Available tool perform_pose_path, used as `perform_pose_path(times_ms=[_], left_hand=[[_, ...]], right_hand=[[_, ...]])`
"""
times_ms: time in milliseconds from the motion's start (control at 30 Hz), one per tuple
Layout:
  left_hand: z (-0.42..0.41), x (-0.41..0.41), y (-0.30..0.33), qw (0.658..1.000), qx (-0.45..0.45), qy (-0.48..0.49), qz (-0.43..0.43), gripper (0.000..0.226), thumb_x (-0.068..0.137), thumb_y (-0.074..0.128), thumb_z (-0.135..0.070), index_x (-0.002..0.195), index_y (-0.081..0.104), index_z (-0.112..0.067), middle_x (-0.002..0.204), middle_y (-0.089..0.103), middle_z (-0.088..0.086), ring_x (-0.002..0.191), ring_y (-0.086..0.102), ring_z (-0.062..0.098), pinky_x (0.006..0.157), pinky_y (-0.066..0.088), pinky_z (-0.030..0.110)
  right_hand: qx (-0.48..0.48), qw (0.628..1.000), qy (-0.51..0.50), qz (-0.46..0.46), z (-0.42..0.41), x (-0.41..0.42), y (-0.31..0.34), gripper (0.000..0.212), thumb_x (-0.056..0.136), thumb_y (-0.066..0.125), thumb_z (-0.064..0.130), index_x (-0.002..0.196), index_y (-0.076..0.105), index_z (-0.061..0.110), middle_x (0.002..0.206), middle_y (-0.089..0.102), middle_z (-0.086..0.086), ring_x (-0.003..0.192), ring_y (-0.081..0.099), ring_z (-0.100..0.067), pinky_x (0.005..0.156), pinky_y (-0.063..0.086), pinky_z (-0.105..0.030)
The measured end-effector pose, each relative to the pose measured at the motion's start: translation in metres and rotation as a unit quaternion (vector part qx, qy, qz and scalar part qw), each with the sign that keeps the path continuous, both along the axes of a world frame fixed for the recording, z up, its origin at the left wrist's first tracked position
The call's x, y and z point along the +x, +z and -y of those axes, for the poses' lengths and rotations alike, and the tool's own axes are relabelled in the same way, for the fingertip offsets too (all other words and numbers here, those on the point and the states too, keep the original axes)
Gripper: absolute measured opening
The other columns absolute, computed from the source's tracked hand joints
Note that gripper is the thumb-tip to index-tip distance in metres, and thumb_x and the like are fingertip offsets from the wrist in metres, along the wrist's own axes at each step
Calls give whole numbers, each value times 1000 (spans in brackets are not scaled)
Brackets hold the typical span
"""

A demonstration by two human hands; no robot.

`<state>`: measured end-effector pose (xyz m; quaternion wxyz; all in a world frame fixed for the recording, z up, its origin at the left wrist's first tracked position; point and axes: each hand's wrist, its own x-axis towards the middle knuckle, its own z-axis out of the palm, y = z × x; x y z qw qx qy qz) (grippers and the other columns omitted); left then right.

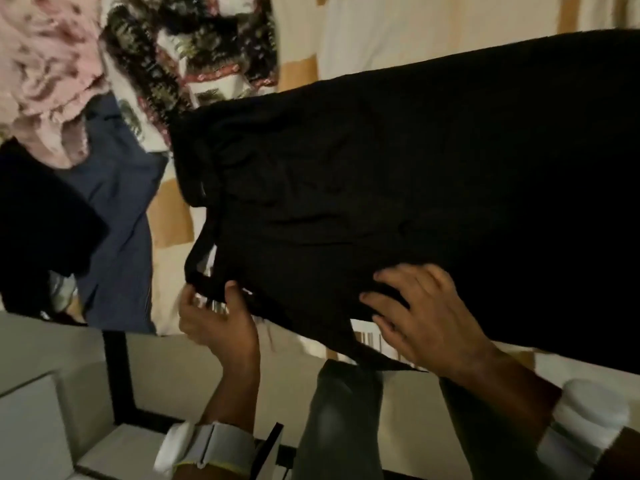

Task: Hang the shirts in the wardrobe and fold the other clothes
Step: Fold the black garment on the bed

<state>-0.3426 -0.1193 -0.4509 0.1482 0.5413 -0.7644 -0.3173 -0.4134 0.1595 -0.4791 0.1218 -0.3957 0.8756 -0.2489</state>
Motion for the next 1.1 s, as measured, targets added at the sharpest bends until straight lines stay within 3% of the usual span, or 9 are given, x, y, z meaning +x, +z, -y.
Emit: perform_pose_path(times_ms=[133,200,300,433,600,700,867,1000,1100], left_hand=[[13,14,-12,972,192,129,-38,49,101,66,-28,143,46,-13,92,70,-10,79,65,19,68,57,32],[33,13,-16,950,235,189,-83,48,97,73,-31,137,54,-13,101,77,-8,77,74,22,58,58,30],[51,3,-18,926,287,225,-92,47,89,77,-48,126,66,-20,109,77,0,83,78,27,60,59,33],[75,-2,-24,949,257,165,-82,16,90,74,-46,93,76,-31,99,79,-2,100,75,29,83,63,48],[107,21,-22,946,256,179,-83,13,92,63,-47,93,69,-35,110,72,11,107,70,36,88,59,64],[116,50,-20,924,282,250,-64,11,101,57,-23,107,66,-23,118,68,11,112,66,34,88,59,62],[129,88,-16,919,318,234,15,9,102,59,-25,100,68,-22,113,69,9,112,64,33,75,59,43],[145,68,12,904,377,195,-51,13,102,56,-20,98,68,-18,98,70,7,102,66,30,78,53,41],[155,26,46,885,449,27,-117,14,105,52,-21,94,61,-17,77,66,0,68,61,18,67,49,37]], right_hand=[[48,996,49,57,47,31,2,47,88,61,57,126,59,29,119,60,-2,100,63,-22,81,53,-38],[92,993,27,71,74,45,-4,57,83,61,66,126,61,28,119,60,-3,101,63,-24,81,53,-40],[122,990,-1,67,103,52,-5,59,83,57,68,126,60,27,124,57,-5,103,61,-27,83,54,-43],[136,989,-41,40,140,54,-8,61,81,73,58,129,59,24,127,60,-8,104,58,-31,78,53,-43],[129,987,-86,35,160,47,-6,22,86,60,32,98,72,18,96,64,-5,86,60,-31,68,48,-40],[67,990,26,124,166,58,6,28,88,53,38,102,70,20,85,67,-2,77,62,-25,68,50,-37],[34,954,174,240,165,99,6,26,104,49,47,109,58,24,74,66,2,62,63,-13,57,56,-29],[115,920,119,355,175,75,15,41,97,58,61,124,60,31,103,70,5,90,67,-9,80,58,-32],[16,882,-80,465,181,25,50,14,96,70,31,109,71,24,95,72,-1,87,70,-13,77,60,-33]])
